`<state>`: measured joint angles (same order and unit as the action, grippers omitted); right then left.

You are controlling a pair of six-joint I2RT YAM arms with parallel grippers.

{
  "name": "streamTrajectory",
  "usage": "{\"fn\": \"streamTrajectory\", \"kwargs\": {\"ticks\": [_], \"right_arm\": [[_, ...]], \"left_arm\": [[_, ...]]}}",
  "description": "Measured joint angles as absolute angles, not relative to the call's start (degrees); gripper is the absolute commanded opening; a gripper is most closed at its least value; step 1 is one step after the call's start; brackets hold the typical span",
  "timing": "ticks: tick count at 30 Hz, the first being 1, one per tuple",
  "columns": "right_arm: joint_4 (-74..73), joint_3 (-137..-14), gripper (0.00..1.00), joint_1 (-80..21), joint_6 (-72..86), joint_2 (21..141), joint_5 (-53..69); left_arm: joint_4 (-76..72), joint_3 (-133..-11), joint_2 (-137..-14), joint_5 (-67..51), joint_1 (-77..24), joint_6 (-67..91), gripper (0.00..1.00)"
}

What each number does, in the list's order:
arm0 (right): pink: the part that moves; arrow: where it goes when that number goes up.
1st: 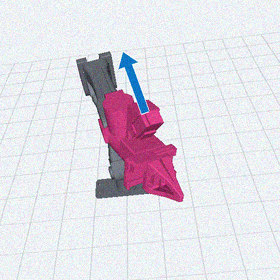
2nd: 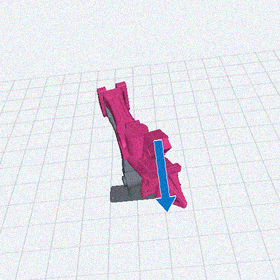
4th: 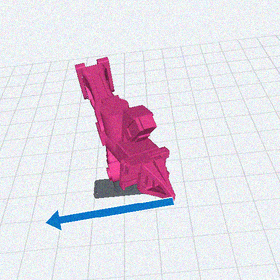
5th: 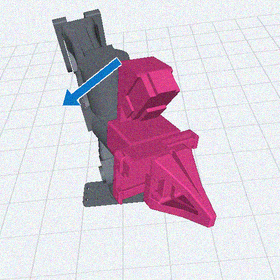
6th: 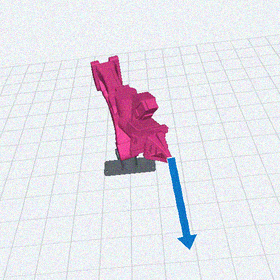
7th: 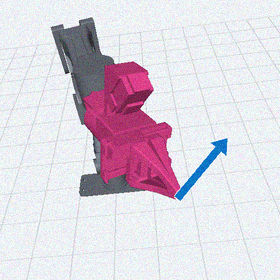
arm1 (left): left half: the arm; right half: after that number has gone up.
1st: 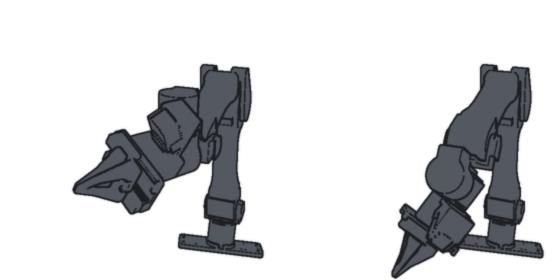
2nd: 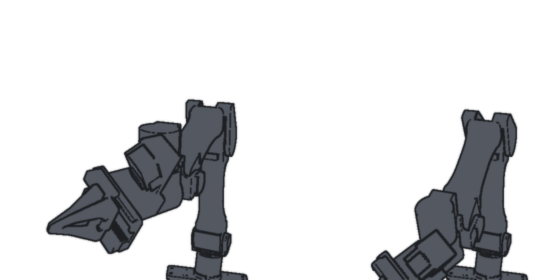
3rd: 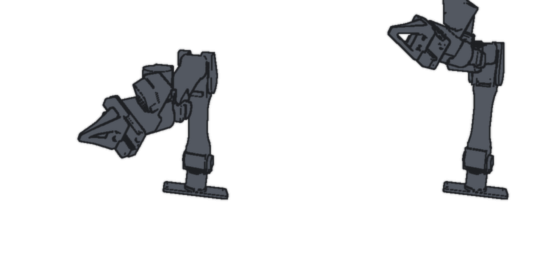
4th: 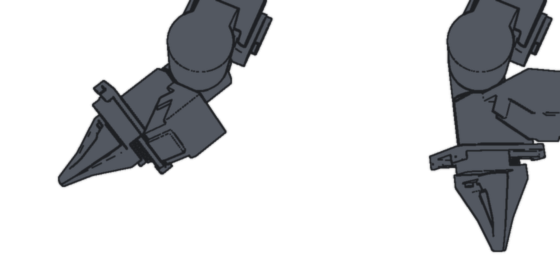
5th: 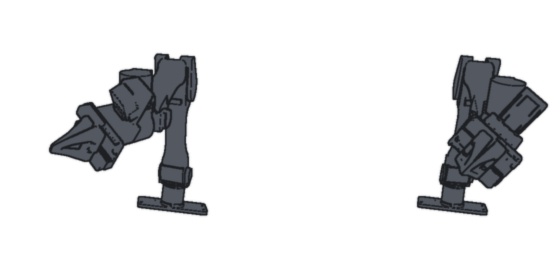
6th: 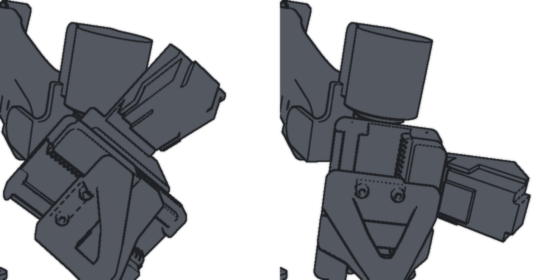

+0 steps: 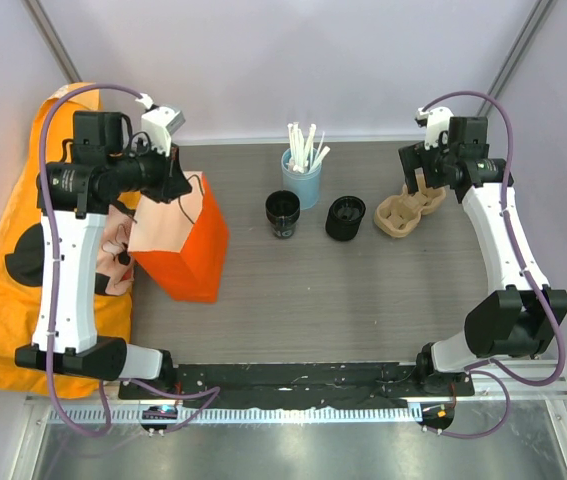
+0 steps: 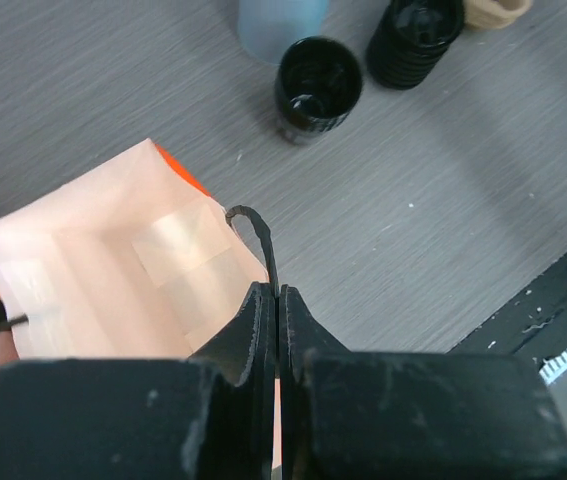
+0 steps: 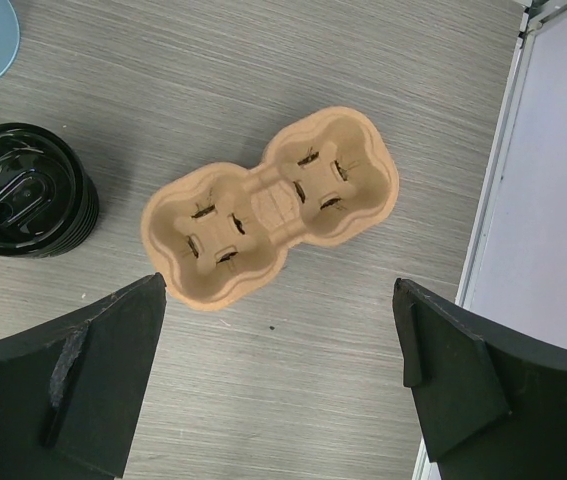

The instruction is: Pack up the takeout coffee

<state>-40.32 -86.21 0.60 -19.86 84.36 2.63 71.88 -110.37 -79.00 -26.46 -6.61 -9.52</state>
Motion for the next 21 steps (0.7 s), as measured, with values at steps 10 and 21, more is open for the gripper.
{"fn": "streamTrajectory", "kwargs": {"ticks": [10,21], "right_arm": [[-40.1,-85.3,1.0,0.6,-19.5,84.2,2.8],[-39.5,-83.8,1.0,0.6,-19.4,82.0,3.5]], "left_arm": [[72.1,-112.4,-79.7,-33.3,-14.1,-11.2,0.03],[75.1,-107.9,-80.0,-33.6,-25.2,-17.0,0.02]]}}
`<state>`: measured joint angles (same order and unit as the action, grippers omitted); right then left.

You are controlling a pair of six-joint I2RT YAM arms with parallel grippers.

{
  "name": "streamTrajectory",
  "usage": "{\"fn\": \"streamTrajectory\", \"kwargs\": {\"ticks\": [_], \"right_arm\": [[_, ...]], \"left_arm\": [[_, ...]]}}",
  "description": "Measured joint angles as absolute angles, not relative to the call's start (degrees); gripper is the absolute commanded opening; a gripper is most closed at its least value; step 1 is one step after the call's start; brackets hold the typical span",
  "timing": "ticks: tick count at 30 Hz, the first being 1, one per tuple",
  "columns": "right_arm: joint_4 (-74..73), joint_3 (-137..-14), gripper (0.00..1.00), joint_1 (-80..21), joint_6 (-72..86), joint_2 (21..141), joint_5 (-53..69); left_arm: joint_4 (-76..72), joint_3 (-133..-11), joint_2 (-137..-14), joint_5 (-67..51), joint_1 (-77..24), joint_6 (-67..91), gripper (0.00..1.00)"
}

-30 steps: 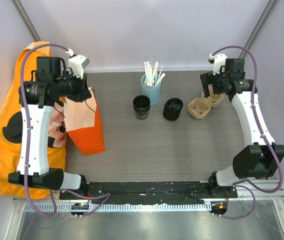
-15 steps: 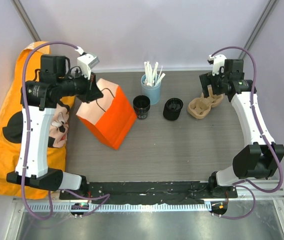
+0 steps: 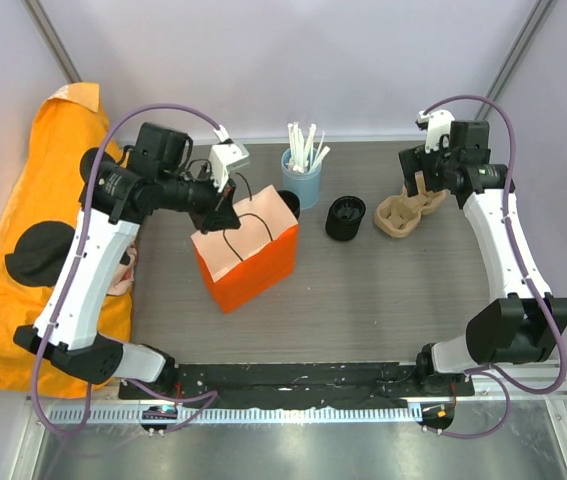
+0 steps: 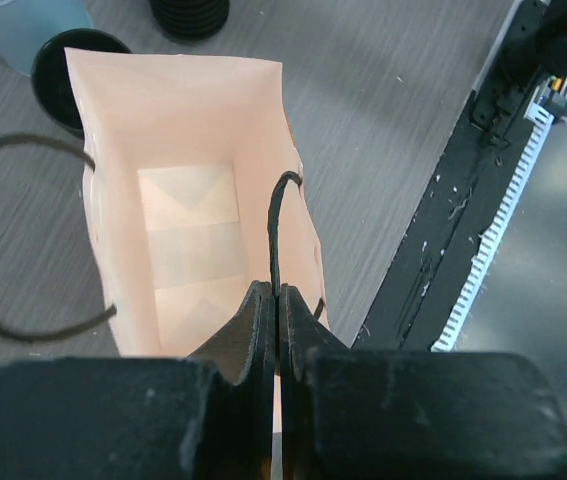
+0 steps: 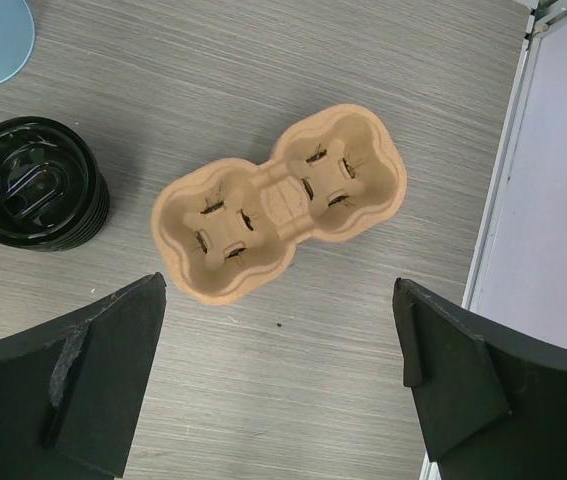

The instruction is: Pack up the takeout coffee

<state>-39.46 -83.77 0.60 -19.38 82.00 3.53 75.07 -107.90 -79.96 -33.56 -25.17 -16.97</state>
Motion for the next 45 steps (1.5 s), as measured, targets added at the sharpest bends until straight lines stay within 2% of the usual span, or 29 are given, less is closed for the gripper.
{"fn": "streamTrajectory", "kwargs": {"ticks": [11,17,19,21,23,24,27,32,33,34,45], "right_arm": [[-39.4,-83.8,0.98,0.6,-20.8,82.7,3.0],[-39.3,-84.0,0.93,1.4,-24.2,87.9,3.2],[-39.6,-84.9,0.9,2.3,-25.4,90.9,3.6],[-39.7,-86.1,0.86,3.5,-26.2,94.1,4.2],[-39.9,-87.4,0.86,4.7,-27.1,97.5,5.0],[-40.1,-88.1,0.86,5.1,-27.4,99.1,5.2],[-40.8,-89.7,0.84,5.9,-28.4,103.4,5.7],[-41.7,-91.6,0.85,5.8,-30.1,106.8,7.7],[-41.7,-91.8,0.85,5.8,-30.7,106.9,8.1],[-41.8,-91.9,0.85,5.8,-31.3,107.0,8.5],[-43.4,-95.6,0.8,5.7,-38.9,111.3,11.9]], "left_arm": [[77.1,-114.4,-81.8,-35.6,-32.8,-22.0,0.02],[77.1,-115.4,-83.7,-35.8,-37.5,-23.0,0.04],[77.1,-115.4,-84.2,-35.7,-38.5,-23.1,0.13],[77.2,-115.4,-84.4,-35.7,-39.5,-23.2,0.15],[77.2,-115.4,-84.4,-35.6,-40.6,-23.2,0.28],[77.2,-115.4,-84.4,-35.6,-40.9,-23.4,0.42],[77.3,-115.4,-84.4,-35.4,-41.7,-23.7,0.64],[77.6,-116.6,-84.6,-34.7,-42.0,-24.0,0.85],[77.7,-117.2,-84.6,-34.5,-42.0,-24.0,0.94],[77.6,-117.7,-84.6,-34.3,-42.0,-24.1,0.98],[77.8,-123.2,-84.6,-30.8,-41.3,-24.5,1.0]]}}
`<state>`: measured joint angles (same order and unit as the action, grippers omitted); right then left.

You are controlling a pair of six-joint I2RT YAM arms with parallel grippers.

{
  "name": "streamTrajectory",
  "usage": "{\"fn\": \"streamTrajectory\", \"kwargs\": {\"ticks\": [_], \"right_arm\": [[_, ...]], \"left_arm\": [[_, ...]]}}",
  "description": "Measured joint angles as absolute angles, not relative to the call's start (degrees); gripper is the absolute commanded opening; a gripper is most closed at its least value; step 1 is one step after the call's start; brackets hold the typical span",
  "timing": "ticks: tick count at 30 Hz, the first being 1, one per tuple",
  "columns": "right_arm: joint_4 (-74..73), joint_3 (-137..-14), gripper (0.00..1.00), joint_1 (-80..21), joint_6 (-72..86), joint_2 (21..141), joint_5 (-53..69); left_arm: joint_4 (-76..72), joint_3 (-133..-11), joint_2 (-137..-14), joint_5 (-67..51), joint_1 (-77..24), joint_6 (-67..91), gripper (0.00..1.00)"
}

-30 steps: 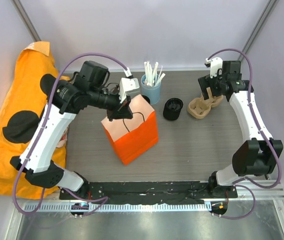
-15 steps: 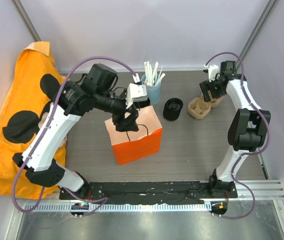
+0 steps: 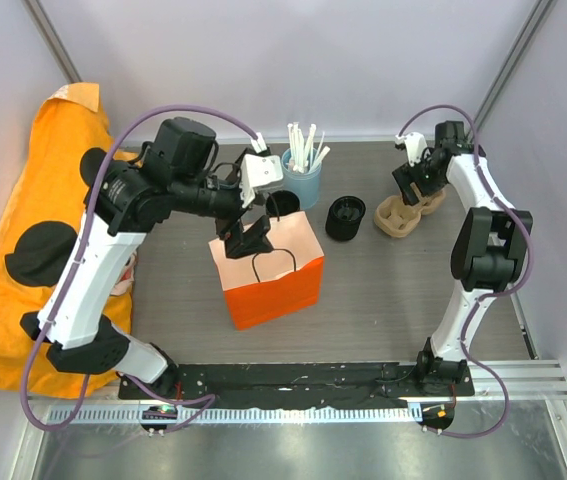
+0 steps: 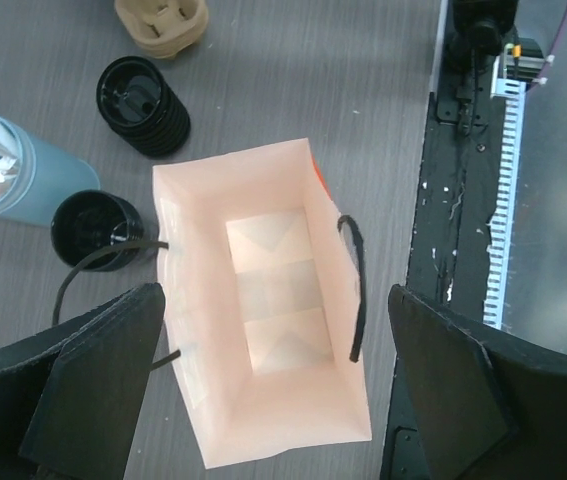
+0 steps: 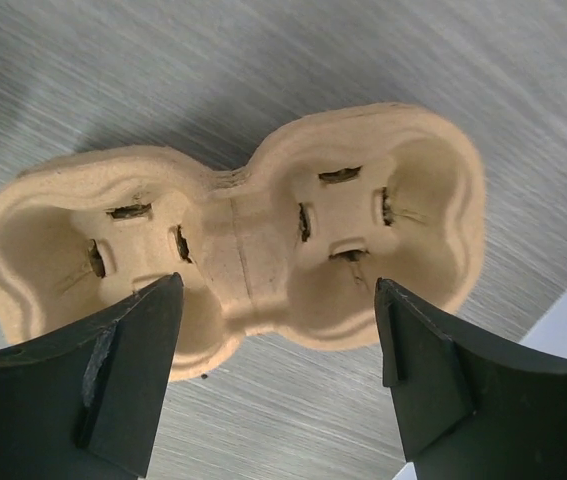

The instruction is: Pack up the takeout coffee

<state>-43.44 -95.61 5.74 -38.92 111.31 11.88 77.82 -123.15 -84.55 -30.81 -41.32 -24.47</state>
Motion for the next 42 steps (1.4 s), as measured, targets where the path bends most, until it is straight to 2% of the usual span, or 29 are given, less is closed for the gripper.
{"fn": "streamTrajectory", "kwargs": {"ticks": [2,9,10,22,30,34,37,42], "right_arm": [[-44.1,-95.7,0.72,5.7,-39.9,112.6,12.0],[-45.9,-96.0,0.63,5.7,-41.7,116.0,12.4],[-46.0,-96.0,0.59,5.7,-41.8,116.1,12.5],[-46.0,-96.0,0.58,5.7,-43.9,116.1,14.9],[-45.9,-96.0,0.46,5.7,-44.9,116.1,16.6],[-45.9,-96.0,0.45,5.8,-44.9,116.1,17.1],[-45.9,-96.0,0.53,5.8,-44.9,116.1,17.3],[-46.0,-96.0,0.55,5.7,-45.0,116.1,18.1]], "left_arm": [[77.8,-123.1,-84.5,-30.2,-40.4,-24.5,1.0],[77.9,-120.9,-81.9,-27.4,-33.4,-24.2,1.0],[77.9,-120.5,-81.3,-27.1,-32.7,-24.2,1.0],[77.9,-118.8,-79.0,-27.1,-29.0,-22.8,1.0],[77.9,-118.6,-79.0,-27.9,-28.3,-22.6,1.0],[77.9,-118.2,-79.0,-28.3,-28.0,-22.5,1.0],[77.9,-118.1,-79.0,-28.6,-27.9,-22.3,1.0],[77.9,-118.0,-79.2,-28.8,-27.9,-21.6,1.0]]}}
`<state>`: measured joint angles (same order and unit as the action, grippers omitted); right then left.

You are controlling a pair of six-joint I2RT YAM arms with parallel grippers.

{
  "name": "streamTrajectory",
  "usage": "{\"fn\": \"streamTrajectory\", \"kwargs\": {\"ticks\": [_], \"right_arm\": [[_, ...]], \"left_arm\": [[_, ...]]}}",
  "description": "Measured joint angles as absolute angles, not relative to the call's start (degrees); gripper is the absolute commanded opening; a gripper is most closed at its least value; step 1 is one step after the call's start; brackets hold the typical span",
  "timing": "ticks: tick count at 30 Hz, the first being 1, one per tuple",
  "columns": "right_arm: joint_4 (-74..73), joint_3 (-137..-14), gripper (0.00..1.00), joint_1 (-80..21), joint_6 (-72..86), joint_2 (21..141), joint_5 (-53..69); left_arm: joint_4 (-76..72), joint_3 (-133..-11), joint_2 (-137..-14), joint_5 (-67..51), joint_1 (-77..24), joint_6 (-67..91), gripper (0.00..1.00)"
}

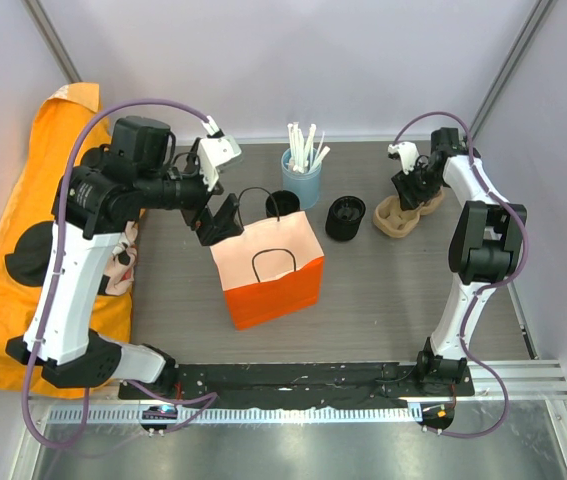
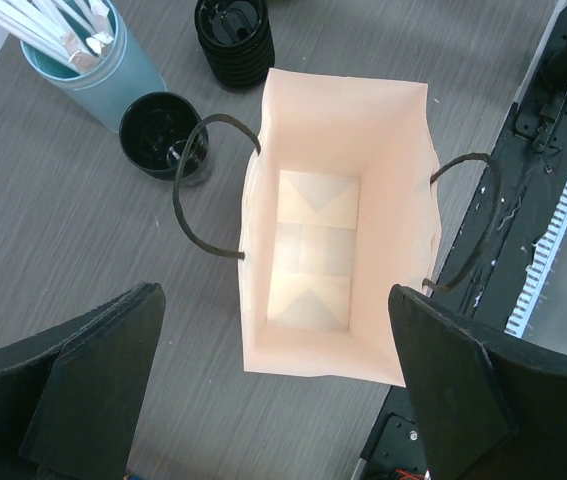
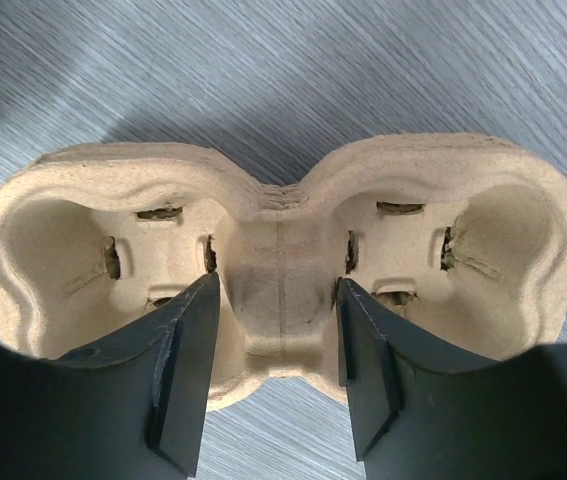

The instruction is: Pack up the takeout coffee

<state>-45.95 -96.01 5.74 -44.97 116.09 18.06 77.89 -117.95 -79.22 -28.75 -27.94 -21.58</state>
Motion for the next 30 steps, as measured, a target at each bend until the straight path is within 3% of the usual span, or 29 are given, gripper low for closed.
{"fn": "streamTrajectory", "kwargs": {"ticks": [7,15,30], "right_arm": [[-46.0,-96.0,0.51,5.8,-45.1,116.0,18.2],[-46.0,-96.0,0.34,5.8,-45.3,116.0,18.2],[-48.3,-97.5,0.33,5.8,-45.1,111.4,18.4]], "left_arm": [[77.9,-118.0,-79.4,-29.0,-27.9,-21.4,1.0],[77.9,-117.9,-79.4,-29.2,-27.9,-21.4,1.0],[77.9,-117.9,-79.6,-29.6,-27.7,-21.2,1.0]]}}
